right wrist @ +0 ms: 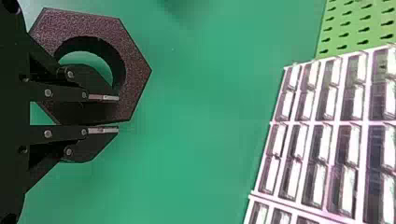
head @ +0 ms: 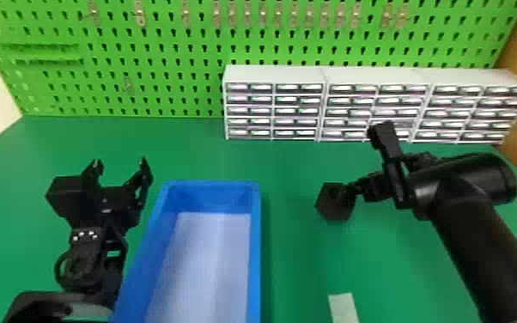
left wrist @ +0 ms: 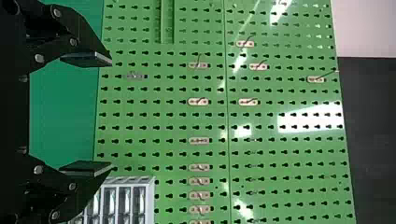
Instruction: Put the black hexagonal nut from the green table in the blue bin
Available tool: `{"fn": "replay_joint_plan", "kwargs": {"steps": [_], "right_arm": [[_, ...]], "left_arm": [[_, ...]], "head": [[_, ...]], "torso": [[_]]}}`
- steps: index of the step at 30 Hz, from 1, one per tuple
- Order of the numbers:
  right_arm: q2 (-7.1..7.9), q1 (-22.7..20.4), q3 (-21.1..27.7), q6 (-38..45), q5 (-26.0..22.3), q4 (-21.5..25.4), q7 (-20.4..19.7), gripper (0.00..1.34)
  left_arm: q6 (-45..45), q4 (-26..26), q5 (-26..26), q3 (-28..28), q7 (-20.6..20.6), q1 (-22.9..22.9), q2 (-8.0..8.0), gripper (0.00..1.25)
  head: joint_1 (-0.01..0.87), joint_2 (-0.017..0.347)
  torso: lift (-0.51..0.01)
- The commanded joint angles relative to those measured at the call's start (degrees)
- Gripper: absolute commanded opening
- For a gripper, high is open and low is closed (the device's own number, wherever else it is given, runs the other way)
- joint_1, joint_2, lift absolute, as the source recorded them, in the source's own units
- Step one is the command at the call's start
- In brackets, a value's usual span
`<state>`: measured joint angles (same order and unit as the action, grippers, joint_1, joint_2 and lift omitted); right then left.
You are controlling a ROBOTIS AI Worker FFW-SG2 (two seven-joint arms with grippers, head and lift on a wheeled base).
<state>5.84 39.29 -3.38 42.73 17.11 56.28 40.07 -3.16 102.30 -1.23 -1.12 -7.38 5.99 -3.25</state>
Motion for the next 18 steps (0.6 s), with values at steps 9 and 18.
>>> {"fn": "replay_joint_plan", "kwargs": {"steps": [9,18], "right_arm": [[0.40,-1.5,4.7,1.9,-0.3,10.5,0.0,0.13],[-0.13,-4.2,7.1,1.3,-4.1,19.6,-1.2,0.13]], "left_arm": [[0.0,0.0,0.0,0.1,0.0,0.5,0.00,0.79],[0.0,0.0,-0.1,0.3,0.0,0.3,0.00,0.79]], "head": [[0.657,0.057],[0.657,0.057]], "torso": [[-0.095],[-0.095]]}}
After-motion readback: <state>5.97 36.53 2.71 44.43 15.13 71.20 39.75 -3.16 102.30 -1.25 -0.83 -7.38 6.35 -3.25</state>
